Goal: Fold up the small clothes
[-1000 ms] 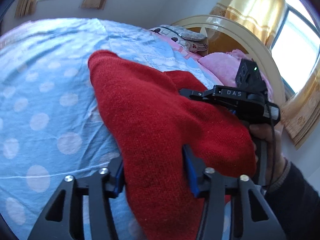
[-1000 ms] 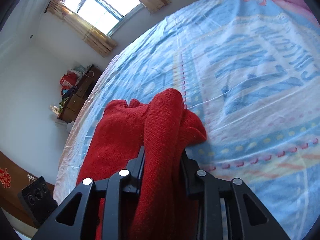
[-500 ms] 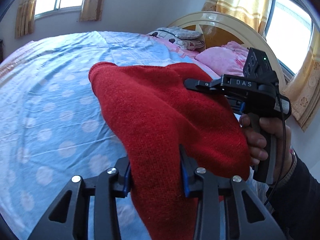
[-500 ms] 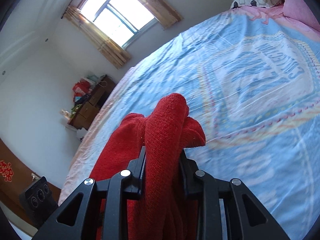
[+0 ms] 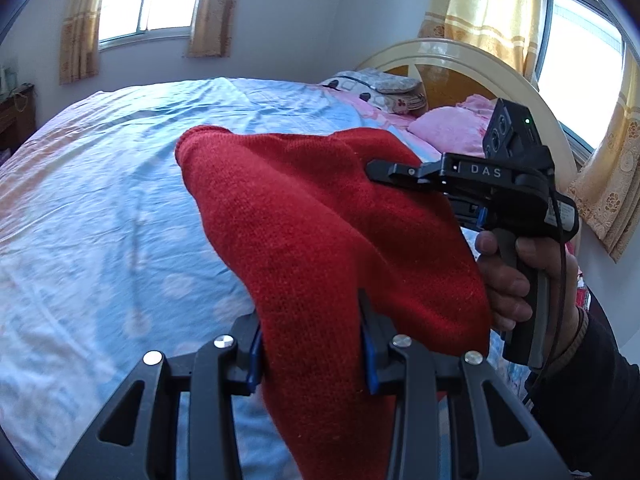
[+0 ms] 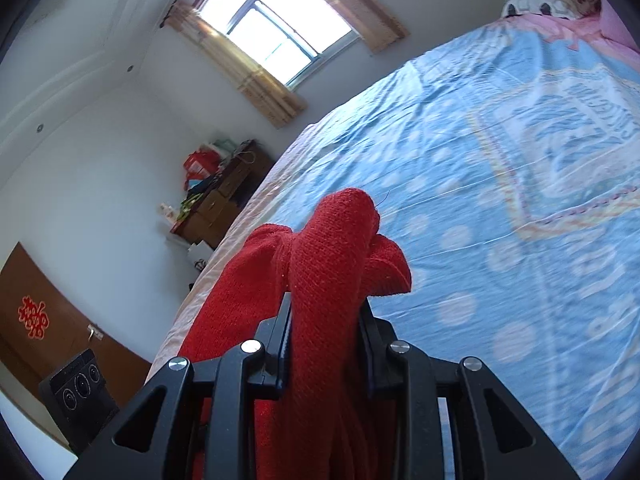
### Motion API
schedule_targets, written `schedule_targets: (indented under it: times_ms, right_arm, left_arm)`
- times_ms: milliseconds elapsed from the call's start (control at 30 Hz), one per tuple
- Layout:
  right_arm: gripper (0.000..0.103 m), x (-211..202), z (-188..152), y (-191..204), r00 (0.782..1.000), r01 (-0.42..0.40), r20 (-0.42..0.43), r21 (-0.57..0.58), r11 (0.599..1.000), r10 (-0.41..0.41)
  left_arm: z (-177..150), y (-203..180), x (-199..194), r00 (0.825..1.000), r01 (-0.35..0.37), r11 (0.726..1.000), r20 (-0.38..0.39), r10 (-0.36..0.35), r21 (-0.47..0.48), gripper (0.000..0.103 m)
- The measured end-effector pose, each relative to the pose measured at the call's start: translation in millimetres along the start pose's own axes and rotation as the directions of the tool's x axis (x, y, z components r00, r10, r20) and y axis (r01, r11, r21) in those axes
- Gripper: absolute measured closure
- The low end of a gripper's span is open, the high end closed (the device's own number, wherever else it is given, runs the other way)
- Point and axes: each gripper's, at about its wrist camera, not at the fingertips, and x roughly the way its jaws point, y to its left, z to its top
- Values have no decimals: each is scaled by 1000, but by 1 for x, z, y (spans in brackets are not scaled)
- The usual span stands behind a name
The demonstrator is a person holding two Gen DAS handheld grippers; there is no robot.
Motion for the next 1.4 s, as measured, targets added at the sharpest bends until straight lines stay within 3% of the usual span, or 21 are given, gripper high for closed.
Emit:
schedule_targets:
  times_ms: [533,967,1400]
  right_arm:
    - [75,50,-35,88,993,-98,-79,-106,990,90]
    - [75,95,-55,144,982,-141,-151,-168,976,116]
    - [75,134,-78,186,967,-174,-219,-207,963,127]
  left_arm:
    - [-39,36,-67,991,-121,992,53,124,-44,64]
    - [-58,65,-89,976,-203,974,57,209,-99,64]
    - [-81,99,-110,965,-237,957,75,252,-164,64]
